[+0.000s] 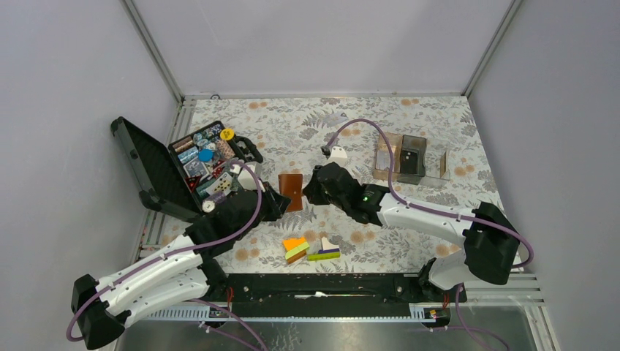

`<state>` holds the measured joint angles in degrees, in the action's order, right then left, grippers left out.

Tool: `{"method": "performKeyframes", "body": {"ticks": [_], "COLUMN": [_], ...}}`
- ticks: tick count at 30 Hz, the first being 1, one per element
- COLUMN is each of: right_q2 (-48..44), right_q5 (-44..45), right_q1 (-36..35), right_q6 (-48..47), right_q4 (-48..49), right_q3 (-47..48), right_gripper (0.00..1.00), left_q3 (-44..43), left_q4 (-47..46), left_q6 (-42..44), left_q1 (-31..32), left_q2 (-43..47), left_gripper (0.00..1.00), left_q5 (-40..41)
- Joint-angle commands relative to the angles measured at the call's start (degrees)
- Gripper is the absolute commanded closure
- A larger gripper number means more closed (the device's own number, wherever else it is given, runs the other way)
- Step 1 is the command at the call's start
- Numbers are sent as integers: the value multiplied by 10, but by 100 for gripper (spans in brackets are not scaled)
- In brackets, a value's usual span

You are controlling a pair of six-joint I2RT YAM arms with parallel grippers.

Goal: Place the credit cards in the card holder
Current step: Close the card holder at the center of the board.

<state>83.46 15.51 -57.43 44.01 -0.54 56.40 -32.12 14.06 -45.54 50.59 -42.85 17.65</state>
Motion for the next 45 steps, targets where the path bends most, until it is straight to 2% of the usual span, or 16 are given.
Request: {"method": "performKeyframes", "body": {"ticks": [1,3,12,18,28,45], "right_q2": [2,-4,-50,-64,-49,-18], "right_q5": [11,10,18,-19,-66,-71], "right_q1": [1,1,1,1,1,1], "right_q6": [6,7,-13,-19,-27,-34], "right_q4": [15,19,39,110,156,127], "right_q3": [10,5,-29,-56,-61,-36], "right_gripper": [93,100,100,100,100,100], "left_q3": [-16,-16,-16,-24,-26,-22], "left_q4": [-36,-35,-22,-35,-46,-50], "left_q6": [-3,-3,-5,-2,1,-2], "left_q1": [4,4,3,3,6,7], "left_q2": [12,13,11,-7,-19,-13], "left_gripper": [100,100,100,100,100,100], "left_q5": [11,11,33,10,3,3]}}
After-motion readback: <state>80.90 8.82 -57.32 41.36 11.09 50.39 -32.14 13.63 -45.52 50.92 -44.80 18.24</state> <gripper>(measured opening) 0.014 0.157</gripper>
